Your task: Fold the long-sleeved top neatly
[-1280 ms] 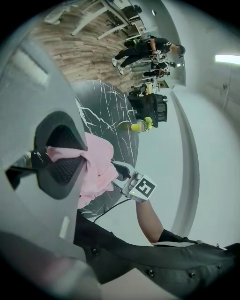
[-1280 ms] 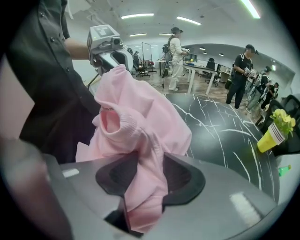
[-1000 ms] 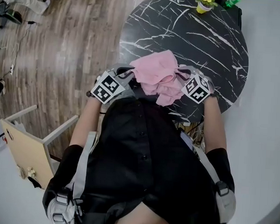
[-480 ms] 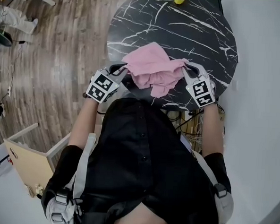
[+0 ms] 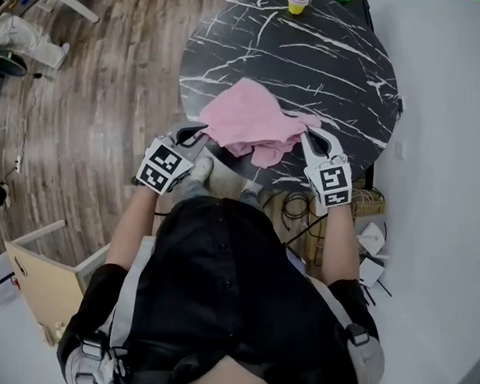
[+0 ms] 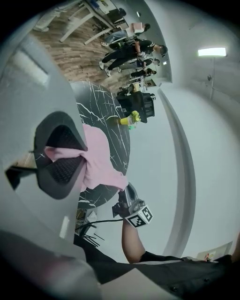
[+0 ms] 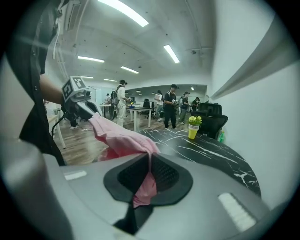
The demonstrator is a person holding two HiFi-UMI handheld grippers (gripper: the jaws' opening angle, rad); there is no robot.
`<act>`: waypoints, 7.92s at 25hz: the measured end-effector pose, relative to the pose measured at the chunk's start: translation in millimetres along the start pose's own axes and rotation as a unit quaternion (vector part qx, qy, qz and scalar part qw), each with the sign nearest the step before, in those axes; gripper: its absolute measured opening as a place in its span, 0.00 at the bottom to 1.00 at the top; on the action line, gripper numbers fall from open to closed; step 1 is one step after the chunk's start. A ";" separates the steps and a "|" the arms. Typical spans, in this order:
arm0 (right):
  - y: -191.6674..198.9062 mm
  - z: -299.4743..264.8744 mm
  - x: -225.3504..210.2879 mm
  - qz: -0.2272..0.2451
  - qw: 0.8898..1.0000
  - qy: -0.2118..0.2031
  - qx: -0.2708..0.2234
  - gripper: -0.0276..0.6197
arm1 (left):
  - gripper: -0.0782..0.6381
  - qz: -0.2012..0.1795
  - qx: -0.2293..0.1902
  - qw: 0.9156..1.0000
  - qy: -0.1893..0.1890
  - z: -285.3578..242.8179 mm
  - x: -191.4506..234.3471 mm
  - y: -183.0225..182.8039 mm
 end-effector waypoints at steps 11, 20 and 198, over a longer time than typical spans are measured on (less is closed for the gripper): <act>-51.2 18.5 78.3 0.011 0.995 0.090 -0.049 0.08 | 0.14 -0.025 -0.048 0.999 0.005 68.3 31.7 33.1; -87.5 34.0 199.8 0.024 0.979 0.182 -0.086 0.08 | 0.13 -0.065 -0.109 0.992 0.019 171.6 54.0 59.0; 36.0 -120.8 -257.0 -0.163 0.918 0.312 0.180 0.32 | 0.42 0.015 0.123 0.983 0.134 -361.6 247.0 -90.9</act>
Point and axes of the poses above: the fingertips, and each gripper's own axes: z backward along the fingers, x to its left, y out of its underside, the point moved 2 cm from there along z, backward along the fingers, and after that the axes turned 9 degrees about -z, right-handed, at the moved point
